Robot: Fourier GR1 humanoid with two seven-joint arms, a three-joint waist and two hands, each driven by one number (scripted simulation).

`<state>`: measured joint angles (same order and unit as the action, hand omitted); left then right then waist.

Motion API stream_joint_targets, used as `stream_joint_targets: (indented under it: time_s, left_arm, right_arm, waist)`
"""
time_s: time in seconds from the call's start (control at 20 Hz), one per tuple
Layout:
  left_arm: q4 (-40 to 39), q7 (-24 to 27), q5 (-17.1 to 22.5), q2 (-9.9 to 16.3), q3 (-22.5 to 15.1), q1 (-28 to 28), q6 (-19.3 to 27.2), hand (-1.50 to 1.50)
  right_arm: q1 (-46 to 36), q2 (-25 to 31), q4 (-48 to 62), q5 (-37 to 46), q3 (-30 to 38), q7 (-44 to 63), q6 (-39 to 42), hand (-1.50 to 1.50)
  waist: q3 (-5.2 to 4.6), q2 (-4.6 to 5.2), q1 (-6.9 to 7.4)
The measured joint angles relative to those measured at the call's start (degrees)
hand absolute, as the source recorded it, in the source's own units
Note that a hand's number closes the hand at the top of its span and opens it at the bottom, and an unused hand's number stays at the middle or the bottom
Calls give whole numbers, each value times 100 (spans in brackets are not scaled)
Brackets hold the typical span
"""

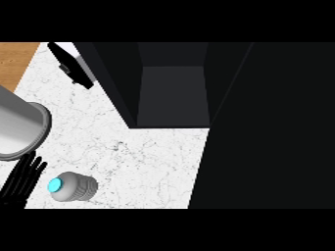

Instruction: Pick up the bottled water, place it into the cabinet and close the cabinet

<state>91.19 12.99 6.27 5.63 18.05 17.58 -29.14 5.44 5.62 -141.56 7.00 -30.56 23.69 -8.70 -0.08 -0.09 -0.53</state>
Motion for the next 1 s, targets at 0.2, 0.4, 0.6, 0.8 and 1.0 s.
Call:
stream_joint_targets:
  time_s: [0.2,0.4,0.6,0.8,1.0]
  left_arm:
    - [-803,552,-332,21,-50,-237,-14,-150]
    - [-1598,1078,-583,122,-23,-530,16,-150]
    - [-2490,1607,-715,239,64,-934,50,-150]
    - [-3305,2145,-904,291,60,-1259,173,-150]
    - [-4032,2595,-1030,335,71,-1629,406,-150]
  right_arm:
    - [-13,65,-19,10,-58,32,-87,-150]
    - [79,200,-37,-21,31,-86,-100,-150]
    - [245,283,-53,-17,-111,-209,-189,-150]
    - [89,262,-25,-22,-112,-137,-285,-150]
    - [30,271,-18,-10,-171,-54,-393,-150]
  waist:
    - [0,-1,0]
    - [1,0,-1]
    - [0,-1,-17]
    - [1,3,-1]
    - [-1,3,-4]
